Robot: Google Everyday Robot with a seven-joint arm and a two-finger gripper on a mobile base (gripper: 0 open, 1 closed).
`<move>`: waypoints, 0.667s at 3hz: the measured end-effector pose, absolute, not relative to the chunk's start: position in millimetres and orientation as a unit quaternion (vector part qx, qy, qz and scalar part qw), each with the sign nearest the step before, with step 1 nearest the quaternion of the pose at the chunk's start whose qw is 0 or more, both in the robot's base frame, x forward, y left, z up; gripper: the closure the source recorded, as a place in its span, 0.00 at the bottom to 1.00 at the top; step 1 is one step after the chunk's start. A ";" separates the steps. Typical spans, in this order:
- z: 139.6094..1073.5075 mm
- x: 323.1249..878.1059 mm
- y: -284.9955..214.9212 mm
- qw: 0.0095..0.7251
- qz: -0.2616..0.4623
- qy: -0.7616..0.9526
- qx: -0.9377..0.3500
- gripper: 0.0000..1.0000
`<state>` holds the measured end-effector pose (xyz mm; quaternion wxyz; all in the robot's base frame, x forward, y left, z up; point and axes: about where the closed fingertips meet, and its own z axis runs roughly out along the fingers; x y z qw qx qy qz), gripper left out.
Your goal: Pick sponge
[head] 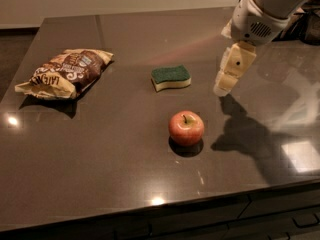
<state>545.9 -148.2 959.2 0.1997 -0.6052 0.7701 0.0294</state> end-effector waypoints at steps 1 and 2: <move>937.5 589.0 -121.8 0.207 0.042 0.768 -0.605 0.00; 908.9 625.2 -99.4 0.205 0.065 0.770 -0.600 0.00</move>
Offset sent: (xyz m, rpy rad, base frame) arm 0.1234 0.0730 -0.0859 0.1073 0.0810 -0.0026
